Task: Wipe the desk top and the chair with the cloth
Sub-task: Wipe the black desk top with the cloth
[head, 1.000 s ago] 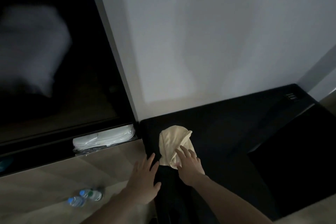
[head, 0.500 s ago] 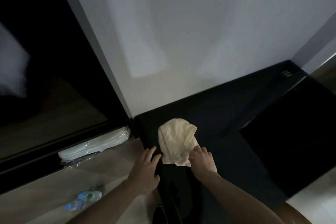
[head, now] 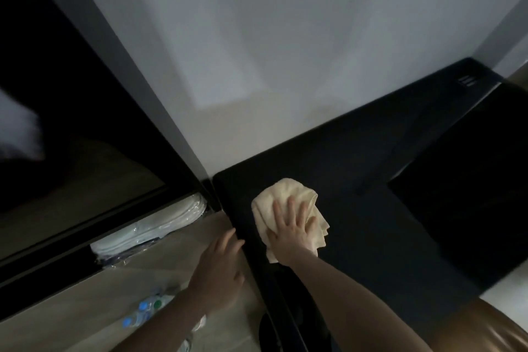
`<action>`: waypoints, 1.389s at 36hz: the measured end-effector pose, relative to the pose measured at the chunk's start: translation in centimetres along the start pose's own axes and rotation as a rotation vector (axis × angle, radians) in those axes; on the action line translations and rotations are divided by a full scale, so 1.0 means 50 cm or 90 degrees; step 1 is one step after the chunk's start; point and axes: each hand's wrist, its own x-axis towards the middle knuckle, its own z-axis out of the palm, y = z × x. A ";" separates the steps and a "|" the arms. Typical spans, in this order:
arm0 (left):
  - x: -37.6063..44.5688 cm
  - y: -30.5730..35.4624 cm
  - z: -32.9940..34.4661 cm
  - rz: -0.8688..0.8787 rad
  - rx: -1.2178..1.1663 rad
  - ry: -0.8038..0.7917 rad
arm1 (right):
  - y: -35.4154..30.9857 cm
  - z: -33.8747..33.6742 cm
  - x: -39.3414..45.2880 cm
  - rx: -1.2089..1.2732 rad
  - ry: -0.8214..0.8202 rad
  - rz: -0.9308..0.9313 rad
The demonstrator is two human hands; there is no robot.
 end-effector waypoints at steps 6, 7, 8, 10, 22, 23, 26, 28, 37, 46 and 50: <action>-0.014 0.006 0.026 -0.026 0.001 -0.039 | 0.045 0.065 -0.133 -0.055 -0.032 -0.016; -0.016 0.012 0.029 -0.032 -0.003 -0.045 | 0.052 0.077 -0.158 -0.068 -0.047 -0.016; -0.019 0.020 0.034 -0.033 -0.004 -0.051 | 0.063 0.092 -0.182 -0.073 -0.062 -0.012; -0.027 0.037 0.044 -0.027 0.005 -0.062 | 0.084 0.116 -0.233 -0.070 -0.076 -0.007; -0.144 0.168 0.158 -0.036 0.025 -0.158 | 0.225 0.189 -0.490 -0.065 -0.062 -0.017; -0.154 0.179 0.166 -0.038 0.027 -0.167 | 0.231 0.189 -0.498 -0.036 -0.078 -0.018; -0.179 0.211 0.190 -0.046 0.015 -0.197 | 0.225 0.213 -0.496 0.026 -0.104 0.032; -0.192 0.225 0.203 -0.043 0.009 -0.223 | 0.201 0.219 -0.501 0.051 -0.090 0.071; -0.190 0.243 0.206 -0.018 0.100 -0.297 | 0.139 0.196 -0.499 0.179 -0.103 0.231; -0.119 0.232 0.201 0.004 0.159 -0.299 | 0.167 0.187 -0.459 0.202 -0.108 0.297; -0.092 0.254 0.197 0.009 0.173 -0.295 | 0.198 0.159 -0.441 0.219 -0.127 0.322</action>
